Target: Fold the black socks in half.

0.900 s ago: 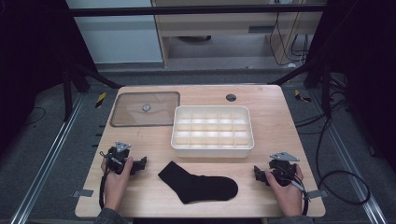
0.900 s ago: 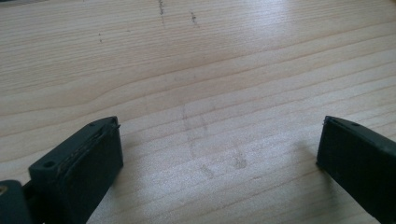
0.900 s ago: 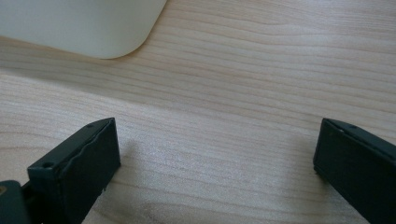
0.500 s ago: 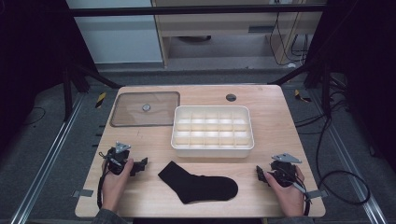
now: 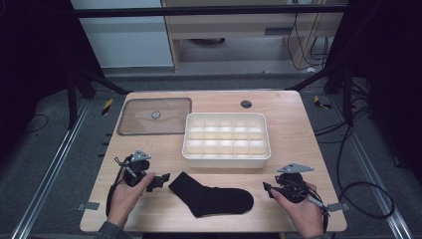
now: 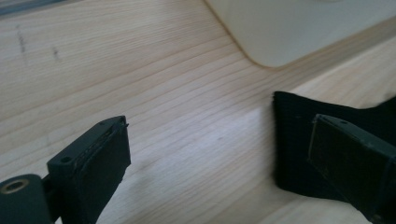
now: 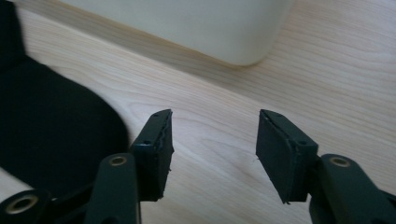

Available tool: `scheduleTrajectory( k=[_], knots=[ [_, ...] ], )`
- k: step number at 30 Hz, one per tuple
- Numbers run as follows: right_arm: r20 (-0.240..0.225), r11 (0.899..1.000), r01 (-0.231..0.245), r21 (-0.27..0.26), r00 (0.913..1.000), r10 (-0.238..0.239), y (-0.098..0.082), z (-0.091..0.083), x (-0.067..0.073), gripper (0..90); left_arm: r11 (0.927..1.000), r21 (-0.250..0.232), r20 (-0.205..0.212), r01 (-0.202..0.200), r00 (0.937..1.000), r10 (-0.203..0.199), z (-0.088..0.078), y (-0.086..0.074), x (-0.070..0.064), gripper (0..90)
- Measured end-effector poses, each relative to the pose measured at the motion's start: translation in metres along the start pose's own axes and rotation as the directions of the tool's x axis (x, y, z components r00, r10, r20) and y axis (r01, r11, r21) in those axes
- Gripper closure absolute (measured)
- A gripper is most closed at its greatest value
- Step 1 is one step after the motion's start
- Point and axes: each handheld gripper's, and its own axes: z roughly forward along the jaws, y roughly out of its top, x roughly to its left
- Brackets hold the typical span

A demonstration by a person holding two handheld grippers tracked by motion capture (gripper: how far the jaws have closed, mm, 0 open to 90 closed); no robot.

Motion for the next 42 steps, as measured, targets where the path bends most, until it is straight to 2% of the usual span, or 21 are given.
scheduleTrajectory(
  k=[3, 4, 7, 8, 9, 13, 16, 19, 22, 29, 34, 37, 42],
  knots=[
    [-0.06, 1.0, 0.005, 0.026, 0.9982, -0.004, 0.007, -0.003, 0.01, 57.7, 0.9991, 0.026, 0.036, -0.033, 0.9988, 0.032, -0.003, 0.008, -0.015, 7.4],
    [-0.06, 1.0, 0.005, 0.026, 0.9982, -0.004, 0.007, -0.003, 0.01, 57.7, 0.9991, 0.026, 0.036, -0.033, 0.9988, 0.032, -0.003, 0.008, -0.015, 7.6],
    [-0.096, 0.999, 0.027, 0.036, 0.9951, -0.024, 0.01, -0.002, 0.018, 62.2, 0.9956, 0.054, 0.039, -0.077, 0.9964, 0.075, 0.0, 0.01, -0.025, 9.0],
    [-0.102, 0.999, 0.025, 0.04, 0.9945, -0.021, 0.01, -0.002, 0.02, 62.9, 0.9956, 0.054, 0.046, -0.077, 0.9961, 0.075, 0.002, 0.011, -0.028, 9.1],
    [-0.11, 0.999, 0.026, 0.044, 0.9937, -0.021, 0.011, -0.001, 0.025, 66.4, 0.9931, 0.063, 0.047, -0.099, 0.9942, 0.096, 0.004, 0.013, -0.033, 11.0],
    [-0.128, 0.997, 0.045, 0.056, 0.991, -0.037, 0.011, 0.004, 0.032, 69.7, 0.991, 0.072, 0.041, -0.113, 0.993, 0.11, 0.007, 0.013, -0.038, 14.5],
    [-0.145, 0.996, 0.052, 0.074, 0.9886, -0.041, 0.01, 0.012, 0.041, 70.6, 0.9896, 0.081, 0.042, -0.119, 0.9923, 0.116, 0.008, 0.012, -0.038, 19.4],
    [-0.144, 0.994, 0.049, 0.101, 0.989, -0.034, 0.008, 0.023, 0.048, 65.7, 0.989, 0.089, 0.029, -0.118, 0.9928, 0.116, 0.007, 0.01, -0.036, 23.1],
    [-0.135, 0.993, 0.043, 0.109, 0.9905, -0.028, 0.007, 0.025, 0.049, 63.3, 0.99, 0.087, 0.016, -0.111, 0.9938, 0.11, 0.004, 0.009, -0.035, 24.7],
    [-0.14, 0.991, 0.023, 0.134, 0.9901, -0.004, 0.0, 0.032, 0.047, 60.4, 0.9859, 0.113, 0.015, -0.124, 0.9923, 0.123, 0.008, 0.006, -0.033, 31.1],
    [-0.157, 0.989, 0.026, 0.148, 0.9877, -0.003, -0.002, 0.036, 0.05, 63.3, 0.9827, 0.127, 0.023, -0.134, 0.9909, 0.132, 0.01, 0.006, -0.034, 36.4],
    [-0.161, 0.988, 0.042, 0.148, 0.9869, -0.018, -0.004, 0.038, 0.053, 64.4, 0.9844, 0.12, 0.02, -0.129, 0.9917, 0.127, 0.01, 0.006, -0.034, 38.9],
    [-0.158, 0.985, 0.066, 0.157, 0.9867, -0.041, -0.006, 0.039, 0.058, 72.6, 0.9822, 0.137, 0.029, -0.128, 0.9917, 0.126, 0.013, 0.005, -0.032, 42.7]
  ],
)
